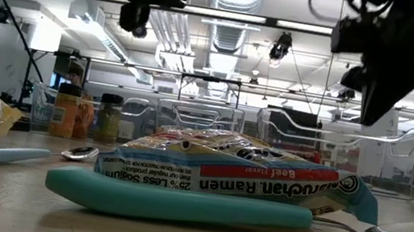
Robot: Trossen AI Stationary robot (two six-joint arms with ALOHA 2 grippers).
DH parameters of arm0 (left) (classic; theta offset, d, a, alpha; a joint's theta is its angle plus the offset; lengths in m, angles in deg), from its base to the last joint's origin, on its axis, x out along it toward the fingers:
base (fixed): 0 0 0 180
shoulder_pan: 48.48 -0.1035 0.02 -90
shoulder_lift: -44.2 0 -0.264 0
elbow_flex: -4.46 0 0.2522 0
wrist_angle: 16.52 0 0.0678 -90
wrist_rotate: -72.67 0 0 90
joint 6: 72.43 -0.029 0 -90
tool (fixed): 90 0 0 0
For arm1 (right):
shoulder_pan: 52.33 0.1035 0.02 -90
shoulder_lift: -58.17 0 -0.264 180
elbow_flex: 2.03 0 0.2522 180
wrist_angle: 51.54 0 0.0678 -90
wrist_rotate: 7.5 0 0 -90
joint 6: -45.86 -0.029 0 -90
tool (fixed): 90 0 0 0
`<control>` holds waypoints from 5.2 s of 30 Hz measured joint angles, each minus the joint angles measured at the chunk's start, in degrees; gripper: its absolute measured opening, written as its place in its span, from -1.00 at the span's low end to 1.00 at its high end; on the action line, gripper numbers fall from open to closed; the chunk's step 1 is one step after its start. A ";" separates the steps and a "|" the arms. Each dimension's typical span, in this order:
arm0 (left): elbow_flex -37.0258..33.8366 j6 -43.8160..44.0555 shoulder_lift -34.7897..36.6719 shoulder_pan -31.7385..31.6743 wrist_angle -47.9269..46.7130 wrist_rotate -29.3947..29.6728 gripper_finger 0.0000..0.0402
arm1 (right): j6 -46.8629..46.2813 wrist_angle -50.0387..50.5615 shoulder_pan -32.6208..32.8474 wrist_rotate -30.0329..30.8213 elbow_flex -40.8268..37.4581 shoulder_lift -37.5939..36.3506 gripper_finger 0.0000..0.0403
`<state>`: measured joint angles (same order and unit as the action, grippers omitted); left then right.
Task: Pick & Place Food Item
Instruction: Adjust the right transparent bin, then put the top red seasoning can into the left transparent bin
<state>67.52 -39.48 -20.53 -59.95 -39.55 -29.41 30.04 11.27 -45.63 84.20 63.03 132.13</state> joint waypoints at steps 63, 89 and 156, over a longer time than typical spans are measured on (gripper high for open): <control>15.95 -17.51 -13.81 5.05 -16.30 1.17 -0.76 | 15.27 -23.20 -24.22 -7.48 1.31 18.48 -0.96; 15.95 -17.55 -13.81 5.01 -17.01 1.16 -0.76 | 13.39 -17.85 -12.14 -5.85 1.18 7.64 0.51; 15.90 20.31 -17.81 3.39 -6.86 -11.84 -0.34 | 34.35 -5.49 4.30 9.17 24.66 14.55 0.43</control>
<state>83.43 -19.17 -38.34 -56.56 -46.41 -41.26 64.39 5.79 -41.33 93.37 87.69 146.68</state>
